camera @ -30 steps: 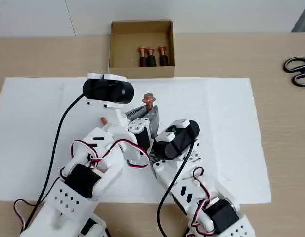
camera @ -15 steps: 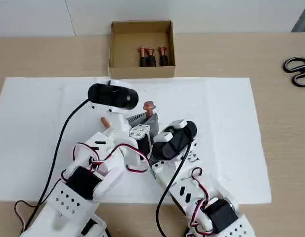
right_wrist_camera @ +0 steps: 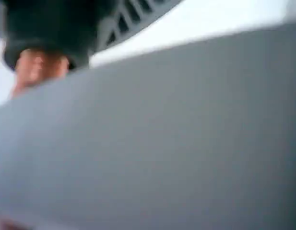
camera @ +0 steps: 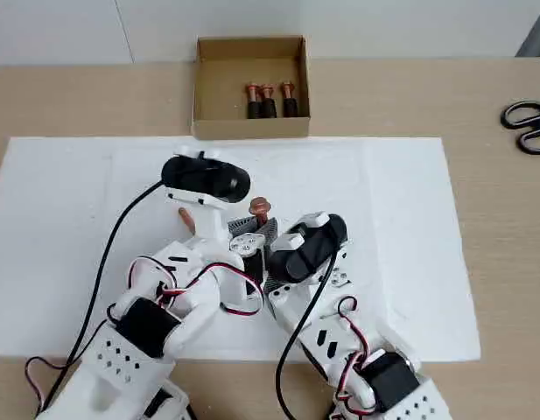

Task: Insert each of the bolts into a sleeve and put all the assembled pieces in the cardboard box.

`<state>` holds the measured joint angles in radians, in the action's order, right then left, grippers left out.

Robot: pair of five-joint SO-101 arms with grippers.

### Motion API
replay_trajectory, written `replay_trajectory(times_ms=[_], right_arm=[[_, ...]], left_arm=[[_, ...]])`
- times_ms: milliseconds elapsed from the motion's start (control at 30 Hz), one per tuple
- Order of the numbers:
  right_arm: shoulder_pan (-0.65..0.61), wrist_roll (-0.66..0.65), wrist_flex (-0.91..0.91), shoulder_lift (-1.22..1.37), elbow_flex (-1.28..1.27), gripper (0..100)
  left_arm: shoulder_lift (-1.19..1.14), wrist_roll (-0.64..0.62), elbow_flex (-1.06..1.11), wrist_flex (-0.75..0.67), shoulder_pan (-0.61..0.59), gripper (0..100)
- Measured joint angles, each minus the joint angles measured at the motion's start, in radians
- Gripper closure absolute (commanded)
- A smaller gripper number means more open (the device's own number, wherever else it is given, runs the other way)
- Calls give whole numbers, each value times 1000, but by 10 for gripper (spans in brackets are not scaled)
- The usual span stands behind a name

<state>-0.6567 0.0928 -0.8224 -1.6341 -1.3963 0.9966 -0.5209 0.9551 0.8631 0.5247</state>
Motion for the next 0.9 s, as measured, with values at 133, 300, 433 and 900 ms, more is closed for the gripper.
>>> replay_trajectory(times_ms=[133, 300, 433, 900], right_arm=[[0, 0, 0, 0, 0, 995], [-3, 0, 0, 0, 0, 995], [-3, -2, 0, 0, 0, 995], [3, -2, 2, -5, 2, 995]], left_arm=[[0, 0, -2, 37, 2, 995], [0, 2, -8, 101, 3, 995], [0, 2, -9, 117, 5, 994], [-9, 26, -58, 235, -5, 811]])
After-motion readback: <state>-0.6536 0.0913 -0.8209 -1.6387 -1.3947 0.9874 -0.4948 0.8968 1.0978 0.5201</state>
